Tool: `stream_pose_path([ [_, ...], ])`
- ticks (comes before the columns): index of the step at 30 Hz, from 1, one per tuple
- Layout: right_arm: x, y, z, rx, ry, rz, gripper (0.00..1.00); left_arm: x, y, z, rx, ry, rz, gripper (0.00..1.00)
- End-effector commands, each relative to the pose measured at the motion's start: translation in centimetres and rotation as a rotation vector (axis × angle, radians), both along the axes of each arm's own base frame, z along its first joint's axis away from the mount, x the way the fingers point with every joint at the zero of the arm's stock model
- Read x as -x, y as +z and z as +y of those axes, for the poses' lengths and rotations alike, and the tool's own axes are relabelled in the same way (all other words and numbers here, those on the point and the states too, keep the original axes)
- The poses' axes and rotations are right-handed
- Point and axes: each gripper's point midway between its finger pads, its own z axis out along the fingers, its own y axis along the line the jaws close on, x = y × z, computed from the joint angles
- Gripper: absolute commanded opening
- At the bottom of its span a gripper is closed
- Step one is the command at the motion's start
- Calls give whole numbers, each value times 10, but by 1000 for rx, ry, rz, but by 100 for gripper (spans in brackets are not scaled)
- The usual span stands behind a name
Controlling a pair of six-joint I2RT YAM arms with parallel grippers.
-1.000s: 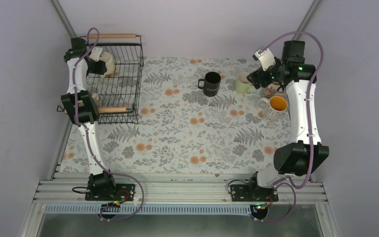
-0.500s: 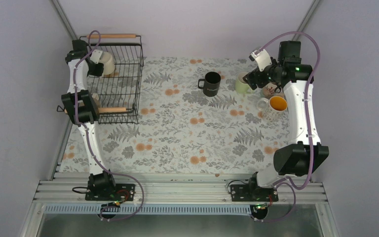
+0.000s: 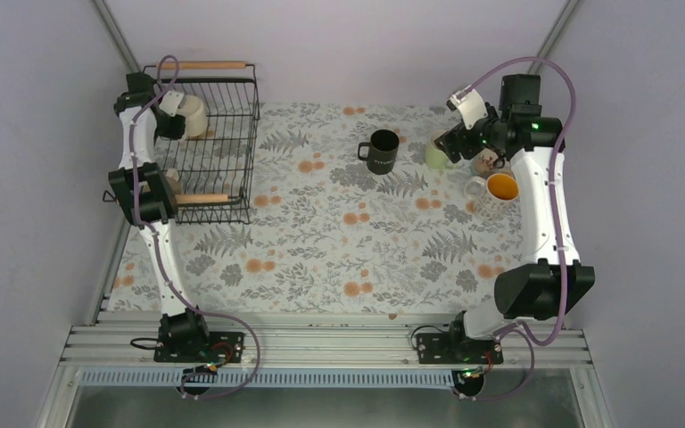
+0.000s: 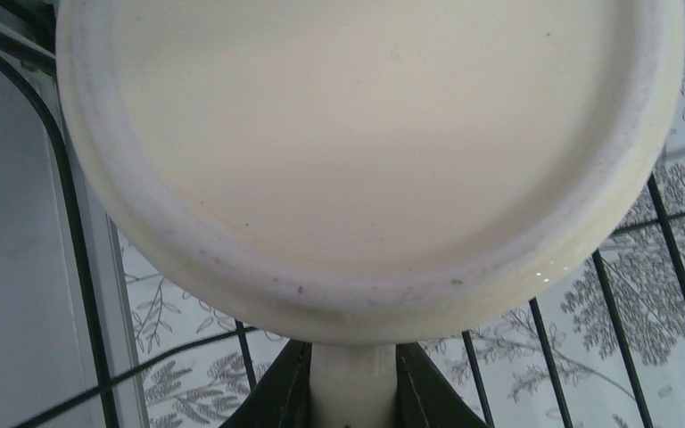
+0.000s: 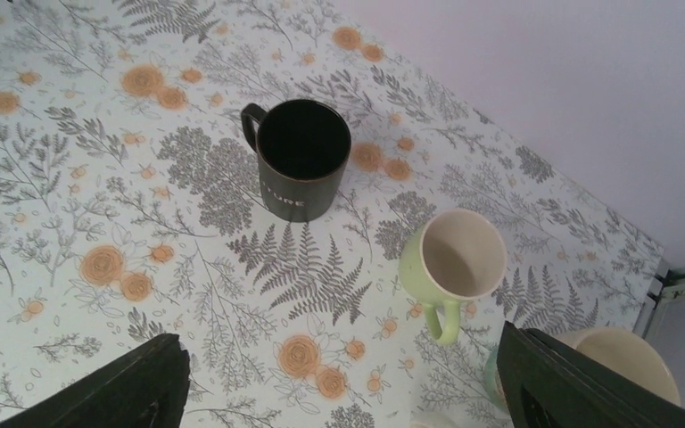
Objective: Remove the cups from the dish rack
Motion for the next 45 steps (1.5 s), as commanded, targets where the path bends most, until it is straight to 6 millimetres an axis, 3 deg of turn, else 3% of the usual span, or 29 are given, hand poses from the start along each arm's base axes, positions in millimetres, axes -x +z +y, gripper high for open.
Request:
stream_pose_path([
  [1,13,35,20,-53,68,-90,90,14,62,-14,4,-77,-49,2],
  [5,18,46,41,-127,154,-88,91,27,142,-28,20,-118,-183,2],
  [11,35,72,88,-347,381,-87,94,68,263,-86,171,-284,-431,2],
  [16,46,96,118,-526,558,-130,100,99,332,-136,323,-455,-589,2],
  [21,51,108,141,-673,681,-88,100,123,382,-180,482,-628,-709,3],
  [26,65,111,161,-834,843,-7,100,147,412,-221,667,-803,-775,2],
  [33,74,105,190,-886,1011,53,100,170,428,-285,728,-976,-866,2],
  [34,67,97,196,-898,1022,87,100,172,430,-293,740,-991,-869,2],
  [40,54,97,219,-894,1065,89,100,185,428,-334,824,-1061,-891,2],
  [45,44,103,223,-884,1051,15,100,197,419,-355,890,-1087,-896,2],
])
